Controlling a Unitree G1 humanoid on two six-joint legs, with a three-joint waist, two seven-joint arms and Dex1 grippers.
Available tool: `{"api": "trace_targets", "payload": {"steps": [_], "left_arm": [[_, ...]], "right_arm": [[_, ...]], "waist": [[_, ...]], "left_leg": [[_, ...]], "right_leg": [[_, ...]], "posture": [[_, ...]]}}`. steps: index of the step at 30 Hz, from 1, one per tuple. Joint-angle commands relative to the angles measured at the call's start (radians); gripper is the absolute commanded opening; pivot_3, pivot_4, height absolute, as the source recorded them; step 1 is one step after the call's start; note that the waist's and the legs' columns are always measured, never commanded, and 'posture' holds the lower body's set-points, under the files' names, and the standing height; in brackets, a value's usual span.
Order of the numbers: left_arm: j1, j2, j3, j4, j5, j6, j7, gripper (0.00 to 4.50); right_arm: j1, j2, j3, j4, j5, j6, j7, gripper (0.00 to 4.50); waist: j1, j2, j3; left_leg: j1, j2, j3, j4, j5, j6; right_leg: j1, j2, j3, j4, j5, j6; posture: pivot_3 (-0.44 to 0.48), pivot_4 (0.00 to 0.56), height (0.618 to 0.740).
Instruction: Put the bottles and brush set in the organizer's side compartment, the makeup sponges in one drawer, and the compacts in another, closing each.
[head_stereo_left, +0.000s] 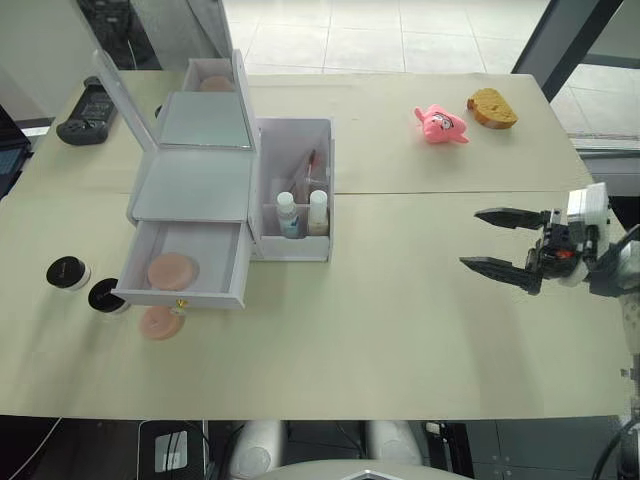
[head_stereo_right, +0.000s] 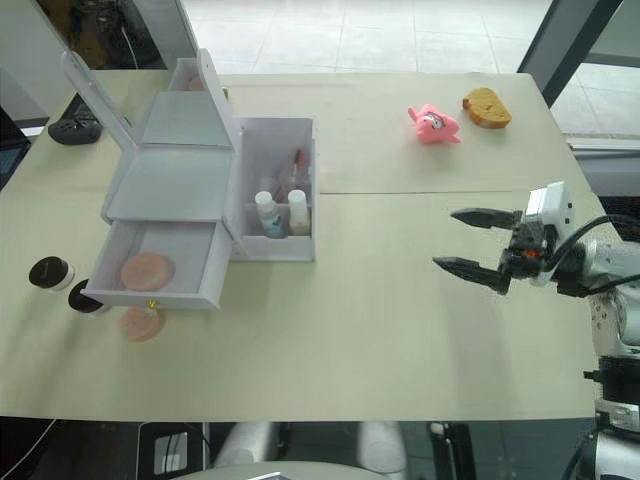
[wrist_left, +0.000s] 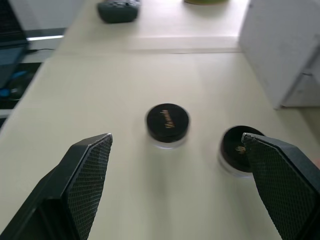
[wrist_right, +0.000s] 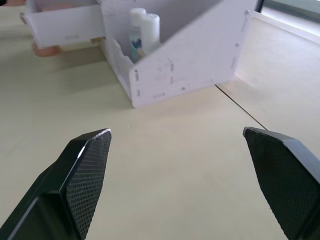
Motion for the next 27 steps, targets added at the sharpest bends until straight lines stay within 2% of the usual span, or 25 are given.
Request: {"api": "trace_targets", "payload": {"steps": [1, 6, 10, 13, 16, 19, 27], "left_arm": [[0.017, 0.01, 0.038, 0.036, -0.018, -0.044, 0.009, 4.48], [0.025, 0.021, 0.02, 0.07, -0.023, -0.069, -0.007, 4.48], [0.047, 0.012, -0.017, 0.013, -0.029, -0.053, -0.038, 4.48], [0.165, -0.015, -0.083, -0.141, -0.073, -0.017, -0.194, 4.48], [0.297, -0.015, -0.092, -0.253, -0.095, -0.022, -0.33, 4.48], [0.382, -0.004, -0.077, -0.287, -0.045, -0.156, -0.436, 4.48], [0.45, 0.004, -0.079, -0.282, -0.006, -0.284, -0.527, 4.48]], "right_arm": [[-0.029, -0.009, -0.036, 0.093, -0.054, -0.115, -0.016, 4.5], [-0.084, -0.004, -0.022, 0.13, -0.073, -0.152, -0.02, 4.5], [-0.123, 0.017, 0.006, 0.05, -0.035, -0.093, -0.013, 4.5], [-0.149, 0.041, 0.048, -0.068, 0.01, -0.031, 0.016, 4.5], [-0.193, 0.031, 0.089, -0.157, 0.08, 0.087, 0.063, 4.5], [-0.241, 0.029, 0.122, -0.234, 0.117, 0.152, 0.086, 4.5], [-0.33, 0.003, 0.173, -0.329, 0.153, 0.25, 0.14, 4.5]], "waist": [[-0.001, 0.0, 0.0], [-0.007, 0.0, 0.0], [-0.007, 0.0, 0.0], [-0.007, 0.0, 0.0], [-0.009, 0.0, 0.0], [-0.007, 0.001, 0.0], [0.004, 0.0, 0.0]], "left_leg": [[0.0, 0.0, 0.0, 0.0, 0.0, 0.0], [0.001, 0.0, 0.0, 0.0, 0.0, 0.0], [0.001, 0.001, 0.0, 0.0, 0.0, 0.0], [0.0, 0.001, 0.0, 0.0, 0.0, 0.0], [-0.001, 0.001, 0.001, 0.0, 0.0, 0.0], [-0.001, 0.002, 0.001, -0.001, 0.0, 0.0], [-0.001, 0.002, 0.001, 0.0, 0.0, 0.0]], "right_leg": [[0.0, 0.0, 0.0, 0.0, 0.0, 0.0], [0.0, 0.0, 0.0, 0.001, 0.0, 0.0], [0.0, 0.0, 0.0, 0.001, 0.0, 0.0], [-0.001, 0.0, 0.0, 0.001, 0.0, 0.0], [-0.002, 0.0, 0.001, 0.0, 0.0, 0.0], [-0.002, 0.001, 0.001, 0.0, 0.0, 0.0], [0.0, 0.001, 0.0, -0.002, 0.0, -0.001]], "posture": [[0.0, 0.15, 0.74], [0.0, 0.15, 0.74], [0.0, 0.15, 0.74], [0.0, 0.15, 0.74], [0.0, 0.15, 0.74], [0.0, 0.15, 0.74], [0.0, 0.15, 0.74]]}}
